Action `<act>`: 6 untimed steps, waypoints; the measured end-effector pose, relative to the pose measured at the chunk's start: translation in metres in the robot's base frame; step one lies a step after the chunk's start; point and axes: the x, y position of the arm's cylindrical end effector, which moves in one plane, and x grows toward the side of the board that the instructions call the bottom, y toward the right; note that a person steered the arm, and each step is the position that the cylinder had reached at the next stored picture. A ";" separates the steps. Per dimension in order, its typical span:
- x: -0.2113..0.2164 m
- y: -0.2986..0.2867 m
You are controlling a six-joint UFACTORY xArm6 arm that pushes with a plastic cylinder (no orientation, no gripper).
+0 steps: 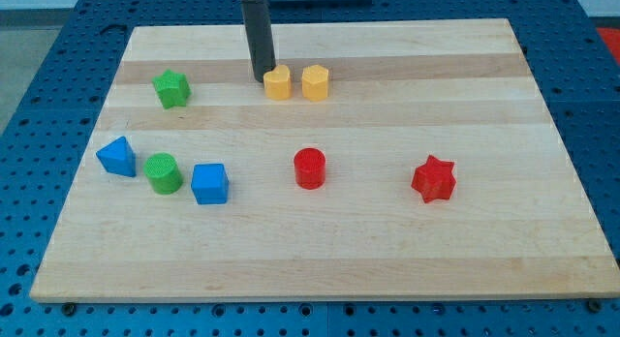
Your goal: Move your arm towards the red circle
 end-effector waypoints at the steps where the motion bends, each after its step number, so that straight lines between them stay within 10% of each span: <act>1: 0.000 0.003; 6: 0.127 -0.007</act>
